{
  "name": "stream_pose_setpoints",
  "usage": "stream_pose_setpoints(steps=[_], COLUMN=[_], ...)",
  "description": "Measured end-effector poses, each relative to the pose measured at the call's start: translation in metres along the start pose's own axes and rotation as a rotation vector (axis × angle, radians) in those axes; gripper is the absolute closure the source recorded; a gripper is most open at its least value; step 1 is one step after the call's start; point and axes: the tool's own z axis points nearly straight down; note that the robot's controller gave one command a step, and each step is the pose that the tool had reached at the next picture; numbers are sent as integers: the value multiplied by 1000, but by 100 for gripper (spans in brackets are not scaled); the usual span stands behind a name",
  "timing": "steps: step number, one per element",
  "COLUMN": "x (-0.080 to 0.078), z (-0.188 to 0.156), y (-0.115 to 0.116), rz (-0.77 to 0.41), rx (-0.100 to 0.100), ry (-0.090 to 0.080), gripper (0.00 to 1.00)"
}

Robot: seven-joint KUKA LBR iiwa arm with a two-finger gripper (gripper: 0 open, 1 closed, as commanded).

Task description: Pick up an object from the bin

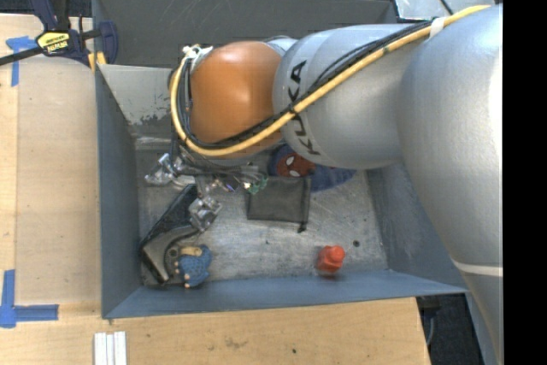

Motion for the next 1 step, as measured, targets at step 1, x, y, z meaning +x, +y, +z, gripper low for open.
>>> stream_pose_setpoints(steps=[1], x=[2], z=[0], y=[-3], rz=[0], rx=[5], ry=[6], gripper=[100])
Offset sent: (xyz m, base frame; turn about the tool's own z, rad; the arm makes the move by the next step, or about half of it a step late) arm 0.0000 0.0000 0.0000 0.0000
